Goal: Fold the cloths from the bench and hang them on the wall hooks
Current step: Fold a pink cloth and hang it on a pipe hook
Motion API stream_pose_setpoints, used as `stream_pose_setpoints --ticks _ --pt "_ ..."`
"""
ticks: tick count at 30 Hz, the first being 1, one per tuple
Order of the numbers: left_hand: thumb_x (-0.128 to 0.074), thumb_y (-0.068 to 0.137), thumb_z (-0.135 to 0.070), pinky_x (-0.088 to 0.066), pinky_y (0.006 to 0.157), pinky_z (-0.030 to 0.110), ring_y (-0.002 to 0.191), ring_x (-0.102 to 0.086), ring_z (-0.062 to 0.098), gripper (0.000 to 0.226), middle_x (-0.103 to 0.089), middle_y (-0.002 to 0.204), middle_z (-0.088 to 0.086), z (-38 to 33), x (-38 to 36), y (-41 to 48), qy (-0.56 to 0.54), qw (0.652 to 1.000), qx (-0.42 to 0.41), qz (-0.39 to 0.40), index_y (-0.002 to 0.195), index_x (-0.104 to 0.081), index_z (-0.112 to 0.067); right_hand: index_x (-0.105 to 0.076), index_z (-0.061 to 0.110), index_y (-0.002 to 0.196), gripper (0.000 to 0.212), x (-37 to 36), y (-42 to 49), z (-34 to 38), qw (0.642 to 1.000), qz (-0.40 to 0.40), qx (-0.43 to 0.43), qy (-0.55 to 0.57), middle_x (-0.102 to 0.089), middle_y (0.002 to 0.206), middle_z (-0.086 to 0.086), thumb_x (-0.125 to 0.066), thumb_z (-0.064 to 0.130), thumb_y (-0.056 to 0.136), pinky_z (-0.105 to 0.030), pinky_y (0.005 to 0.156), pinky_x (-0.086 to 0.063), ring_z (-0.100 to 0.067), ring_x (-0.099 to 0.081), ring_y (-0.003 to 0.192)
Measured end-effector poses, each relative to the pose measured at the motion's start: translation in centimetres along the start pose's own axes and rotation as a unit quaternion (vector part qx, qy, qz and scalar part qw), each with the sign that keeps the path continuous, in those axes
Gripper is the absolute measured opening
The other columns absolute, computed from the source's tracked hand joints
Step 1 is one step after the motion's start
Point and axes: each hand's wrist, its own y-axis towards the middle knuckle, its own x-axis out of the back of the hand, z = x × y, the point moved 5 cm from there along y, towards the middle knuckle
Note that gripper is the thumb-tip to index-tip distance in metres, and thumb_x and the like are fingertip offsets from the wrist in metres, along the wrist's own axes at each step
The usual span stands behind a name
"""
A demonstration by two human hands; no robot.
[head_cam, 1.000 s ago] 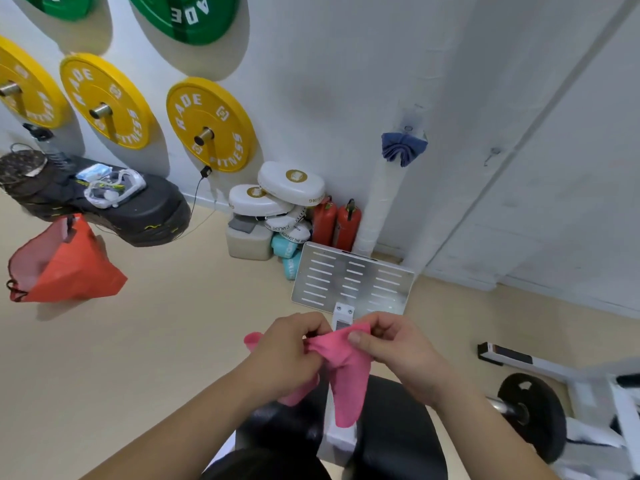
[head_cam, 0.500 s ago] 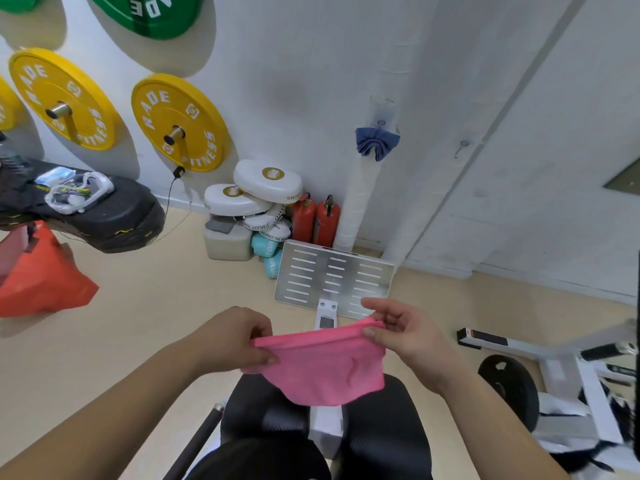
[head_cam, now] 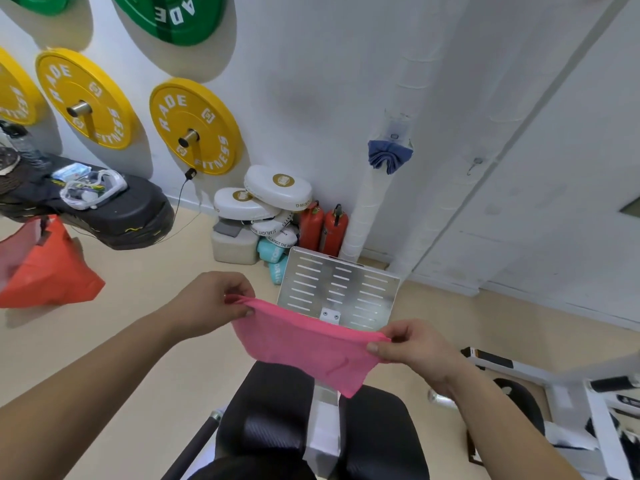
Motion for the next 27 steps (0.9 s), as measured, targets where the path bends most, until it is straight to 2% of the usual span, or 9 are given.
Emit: stream_pose_setpoints --ticks 4,9,12,16,19,21,23,25,27 --pt "-0.088 0.074 -0.017 -0.051 0.066 0.019 0.07 -0.064 0.001 0.018 -0.073 0.076 -0.009 -0.7 2.1 1.2 -0.022 0.999 0.002 -0.033 0.077 -0.072 -0.025 -0.077 0.012 0.071 0.016 1.1 0.1 1.7 0.995 -0.087 0.056 0.011 -0.069 0.07 -0.004 -0.09 0.02 0.074 -0.024 0.067 -0.052 -0.012 -0.059 0.068" --pt "-0.091 0.073 -0.018 -0.048 0.063 0.014 0.068 -0.062 0.002 0.016 -0.074 0.073 -0.006 0.7 2.1 0.3 -0.03 0.999 0.009 -0.023 0.071 -0.075 -0.022 -0.071 -0.001 0.078 0.023 0.3 -0.7 0.9 0.99 -0.103 0.093 0.024 -0.064 0.066 -0.003 -0.087 0.015 0.077 -0.021 0.053 -0.044 -0.01 -0.051 0.059" --pt "-0.089 0.076 -0.016 -0.053 0.063 0.017 0.067 -0.066 0.003 0.012 -0.076 0.073 -0.007 2.8 0.3 -1.4 -0.049 0.998 0.02 0.032 0.073 -0.079 -0.023 -0.071 -0.002 0.085 0.019 -1.6 -1.1 -1.6 0.992 -0.101 0.061 0.041 -0.074 0.074 -0.005 -0.086 0.008 0.079 -0.027 0.057 -0.052 -0.018 -0.061 0.059" --pt "-0.085 0.082 -0.018 -0.054 0.069 0.017 0.074 -0.07 0.004 0.012 -0.077 0.077 -0.012 6.8 -3.7 -4.0 -0.044 0.993 0.044 0.102 0.076 -0.08 -0.028 -0.07 0.005 0.09 0.016 -4.7 -1.0 -7.0 0.995 -0.096 0.01 0.024 -0.076 0.085 -0.016 -0.079 -0.005 0.082 -0.034 0.074 -0.062 -0.031 -0.075 0.077" --pt "-0.08 0.086 -0.022 -0.05 0.065 0.013 0.072 -0.067 0.004 0.017 -0.076 0.078 -0.011 9.8 -6.9 -6.6 -0.013 0.989 0.054 0.139 0.073 -0.077 -0.032 -0.078 0.025 0.095 0.03 -7.9 -1.5 -11.1 0.997 -0.061 -0.038 -0.042 -0.079 0.095 -0.006 -0.075 -0.004 0.086 -0.03 0.079 -0.062 -0.019 -0.076 0.085" --pt "-0.079 0.085 -0.022 -0.05 0.064 0.018 0.067 -0.064 0.006 0.016 -0.074 0.075 -0.011 11.3 -8.4 -8.1 0.003 0.987 0.058 0.152 0.071 -0.075 -0.029 -0.078 0.027 0.088 0.02 -10.2 -1.9 -13.1 0.992 -0.026 -0.068 -0.103 -0.079 0.085 0.001 -0.076 0.007 0.085 -0.029 0.077 -0.06 -0.013 -0.074 0.078" --pt "-0.076 0.083 -0.017 -0.05 0.063 0.02 0.062 -0.06 0.004 0.018 -0.072 0.071 -0.014 12.6 -9.1 -9.2 -0.008 0.985 0.071 0.16 0.068 -0.073 -0.027 -0.073 0.022 0.085 0.009 -11.7 -2.6 -13.8 0.988 -0.022 -0.087 -0.122 -0.077 0.078 -0.003 -0.078 0.014 0.085 -0.027 0.068 -0.059 -0.016 -0.072 0.071" --pt "-0.072 0.081 -0.01 -0.053 0.065 0.022 0.063 -0.061 0.005 0.02 -0.072 0.07 -0.013 13.7 -9.1 -10.0 -0.024 0.983 0.085 0.164 0.068 -0.072 -0.025 -0.071 0.018 0.085 0.01 -12.7 -3.2 -13.9 0.988 -0.037 -0.092 -0.115 -0.076 0.078 -0.005 -0.081 0.018 0.084 -0.024 0.064 -0.058 -0.021 -0.072 0.072" --pt "-0.072 0.079 -0.005 -0.056 0.07 0.025 0.07 -0.067 0.009 0.021 -0.075 0.073 -0.01 14.7 -8.7 -10.6 -0.041 0.982 0.09 0.164 0.07 -0.075 -0.023 -0.073 0.019 0.08 0.013 -13.2 -3.9 -14.0 0.987 -0.057 -0.094 -0.12 -0.076 0.078 -0.001 -0.085 0.023 0.081 -0.02 0.063 -0.054 -0.013 -0.071 0.071"
